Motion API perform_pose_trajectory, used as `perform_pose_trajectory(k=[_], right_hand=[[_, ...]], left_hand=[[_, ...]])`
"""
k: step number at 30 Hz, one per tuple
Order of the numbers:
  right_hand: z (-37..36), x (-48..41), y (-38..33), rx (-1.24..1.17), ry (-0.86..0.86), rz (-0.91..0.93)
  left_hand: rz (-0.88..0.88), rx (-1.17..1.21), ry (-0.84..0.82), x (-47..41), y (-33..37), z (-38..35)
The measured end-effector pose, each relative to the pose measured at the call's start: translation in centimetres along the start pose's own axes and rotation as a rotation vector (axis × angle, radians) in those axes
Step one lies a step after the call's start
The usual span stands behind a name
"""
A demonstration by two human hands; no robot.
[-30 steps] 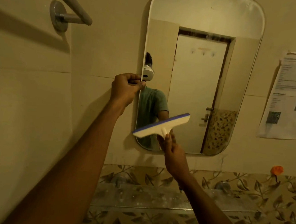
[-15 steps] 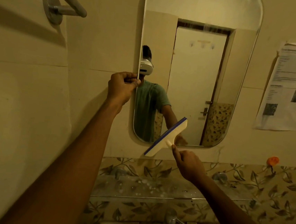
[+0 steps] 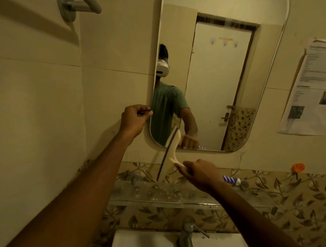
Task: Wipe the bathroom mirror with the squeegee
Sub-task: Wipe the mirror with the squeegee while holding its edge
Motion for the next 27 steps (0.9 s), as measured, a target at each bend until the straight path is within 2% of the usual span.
perform_pose_trajectory(k=[2, 6, 13, 19, 23, 27], right_hand=[[-0.2, -1.1, -2.0, 0.091, -0.014, 0.050], [0.0, -3.3, -4.2, 0.114, -0.052, 0.100], [0.2, -4.7, -3.9, 0.147, -0.070, 0.109], [0.2, -2.5, 1.5, 0.056, -0.085, -0.008], [1.3, 0.2, 6.5, 0.106, -0.077, -0.086], [1.7, 1.2, 8.5, 0.149, -0.071, -0.109]], left_hand=[[0.015, -0.002, -0.012, 0.3, -0.6, -0.2], [0.028, -0.023, -0.005, 0.8, -1.4, -0.5], [0.014, -0.081, 0.019, 0.7, -1.7, -0.8], [0.004, -0.075, 0.067, 0.9, -1.8, -1.1], [0.007, -0.066, 0.087, 0.9, -1.9, -1.2], [0.018, -0.052, 0.091, 1.2, -1.9, -1.3]])
Point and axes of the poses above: each hand's wrist, its own x-axis away from the middle knuckle, its own z-axis out of the back of the hand, y = z × x, the point moved 8 cm from there along -x, towards the middle knuckle, and after that the axes turned 8 degrees about -x, right-handed, at the moved point
